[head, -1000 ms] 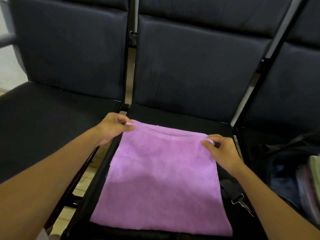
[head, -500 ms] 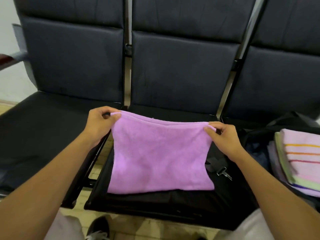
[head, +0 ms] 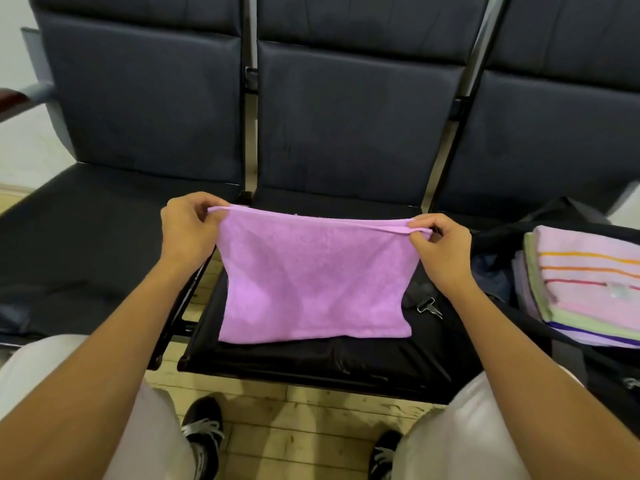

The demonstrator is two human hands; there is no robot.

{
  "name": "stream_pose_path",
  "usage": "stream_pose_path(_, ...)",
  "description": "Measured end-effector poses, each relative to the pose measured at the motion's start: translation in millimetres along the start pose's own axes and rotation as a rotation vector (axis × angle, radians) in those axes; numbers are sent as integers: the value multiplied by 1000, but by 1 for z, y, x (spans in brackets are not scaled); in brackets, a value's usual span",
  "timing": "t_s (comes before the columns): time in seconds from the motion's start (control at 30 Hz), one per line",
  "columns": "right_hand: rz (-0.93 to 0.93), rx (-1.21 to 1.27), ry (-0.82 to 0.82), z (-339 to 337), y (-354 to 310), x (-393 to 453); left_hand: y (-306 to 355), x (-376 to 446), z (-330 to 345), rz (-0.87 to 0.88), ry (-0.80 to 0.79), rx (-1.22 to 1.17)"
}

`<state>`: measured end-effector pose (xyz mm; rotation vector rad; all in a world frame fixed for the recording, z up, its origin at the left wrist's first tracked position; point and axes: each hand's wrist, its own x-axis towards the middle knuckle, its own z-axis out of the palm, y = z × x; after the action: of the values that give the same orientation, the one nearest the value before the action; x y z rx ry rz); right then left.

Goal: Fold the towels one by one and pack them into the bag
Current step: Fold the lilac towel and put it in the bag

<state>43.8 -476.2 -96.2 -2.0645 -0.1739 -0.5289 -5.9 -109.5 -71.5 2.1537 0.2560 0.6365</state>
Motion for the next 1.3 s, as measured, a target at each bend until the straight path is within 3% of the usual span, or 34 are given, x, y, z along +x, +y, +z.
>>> stream_pose_path(0.17,6,-117,45,5,4,11,-2,-1,3,114,-73,209)
stream_pose_path(0.47,70,-153,83,9,10,30,12,15,18,205,-82,333)
stream_pose_path(0.6,49,-159,82,7,12,36,20,22,26,181,-41,240)
stream_pose_path(0.77,92,-425,15,13,18,40,25,28,40,21,-67,61)
stream_pose_path(0.87,153,-249,3,19,15,40,26,30,46,-27,-63,-43)
stream_pose_path(1.0,112,27,112,23,11,47,35,29,48,118,-42,-194)
stream_pose_path(1.13,92,106,167,23,4,51,38,28,47,268,24,-210)
stream_pose_path(1.3,62,71,121,25,-3,47,35,23,49,279,50,-182)
